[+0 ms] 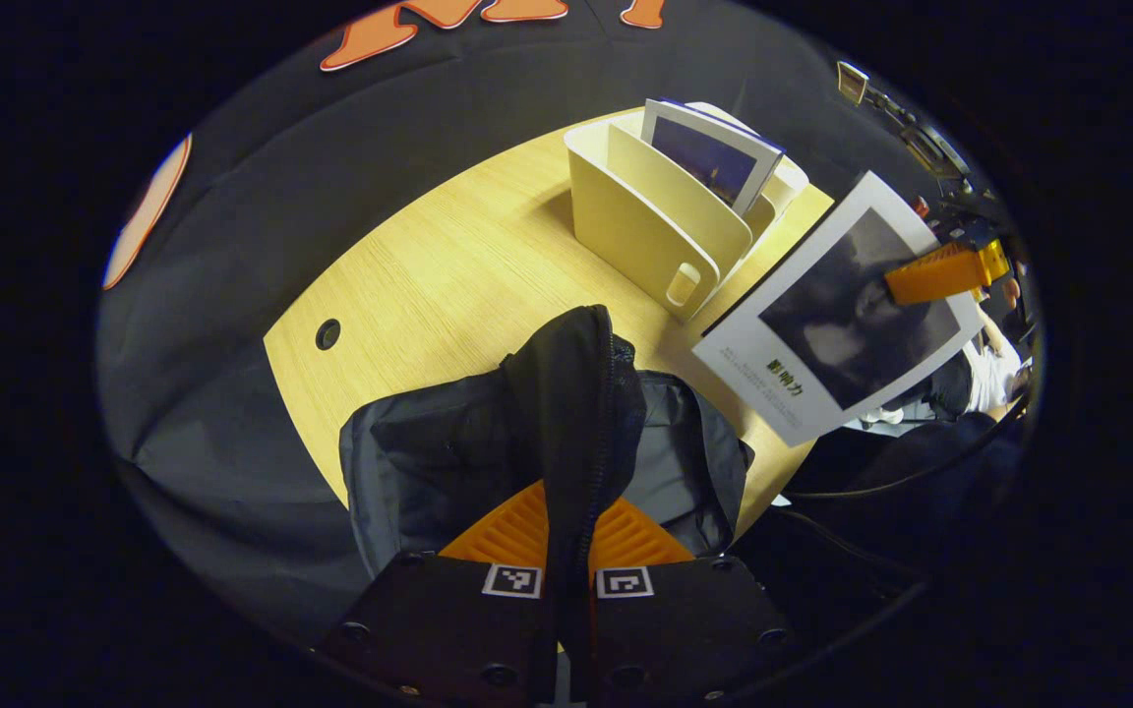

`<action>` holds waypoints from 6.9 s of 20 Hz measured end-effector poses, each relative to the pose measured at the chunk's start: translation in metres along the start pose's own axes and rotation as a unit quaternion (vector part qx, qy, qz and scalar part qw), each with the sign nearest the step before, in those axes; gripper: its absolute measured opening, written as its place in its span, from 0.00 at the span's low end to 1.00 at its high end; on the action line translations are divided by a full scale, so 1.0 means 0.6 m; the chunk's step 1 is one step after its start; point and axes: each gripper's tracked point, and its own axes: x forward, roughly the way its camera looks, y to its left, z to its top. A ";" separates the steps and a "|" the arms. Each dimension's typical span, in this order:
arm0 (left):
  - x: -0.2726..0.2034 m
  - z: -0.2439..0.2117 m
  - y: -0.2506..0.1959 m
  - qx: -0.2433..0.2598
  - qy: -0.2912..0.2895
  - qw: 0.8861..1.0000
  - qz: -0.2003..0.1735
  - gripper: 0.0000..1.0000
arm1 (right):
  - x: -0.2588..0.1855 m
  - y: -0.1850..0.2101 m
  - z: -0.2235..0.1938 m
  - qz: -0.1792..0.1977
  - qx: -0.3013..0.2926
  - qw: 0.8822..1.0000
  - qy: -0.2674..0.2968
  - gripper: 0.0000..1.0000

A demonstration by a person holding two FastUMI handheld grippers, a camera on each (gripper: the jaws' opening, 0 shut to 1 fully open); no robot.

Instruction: Open the schoolbag, grab two books from the bookshelf and put them into the schoolbag.

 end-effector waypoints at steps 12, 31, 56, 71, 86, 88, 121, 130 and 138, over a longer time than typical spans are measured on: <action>-0.009 0.040 -0.002 -0.040 -0.040 0.998 -0.021 0.06 | 0.070 0.045 -0.007 0.124 0.097 0.986 -0.051 0.36; -0.033 0.069 -0.006 -0.062 -0.070 0.995 -0.024 0.06 | 0.283 0.163 0.030 0.173 0.166 0.965 -0.103 0.37; 0.004 0.042 -0.036 -0.132 -0.092 0.987 0.018 0.06 | 0.110 -0.043 -0.009 -0.052 -0.053 0.997 -0.024 0.99; 0.020 0.040 -0.033 -0.158 -0.077 0.984 0.030 0.06 | -0.005 -0.114 0.167 -0.115 -0.132 0.984 -0.020 0.99; 0.032 0.033 -0.048 -0.244 -0.096 0.964 0.037 0.06 | 0.005 -0.111 0.285 -0.129 -0.193 0.972 0.039 0.99; 0.029 0.031 -0.048 -0.255 -0.096 0.961 0.042 0.06 | 0.025 -0.120 0.292 -0.132 -0.194 0.971 0.055 0.99; 0.008 0.017 -0.049 -0.268 -0.092 0.958 0.050 0.06 | 0.022 -0.177 0.249 -0.179 -0.082 0.977 0.079 0.37; 0.002 0.011 -0.037 -0.205 -0.101 0.974 0.010 0.06 | -0.030 -0.151 0.169 -0.184 -0.020 0.982 0.044 0.37; 0.014 0.012 -0.042 -0.166 -0.098 0.981 -0.018 0.06 | -0.059 -0.158 0.067 -0.183 0.034 0.982 0.032 0.37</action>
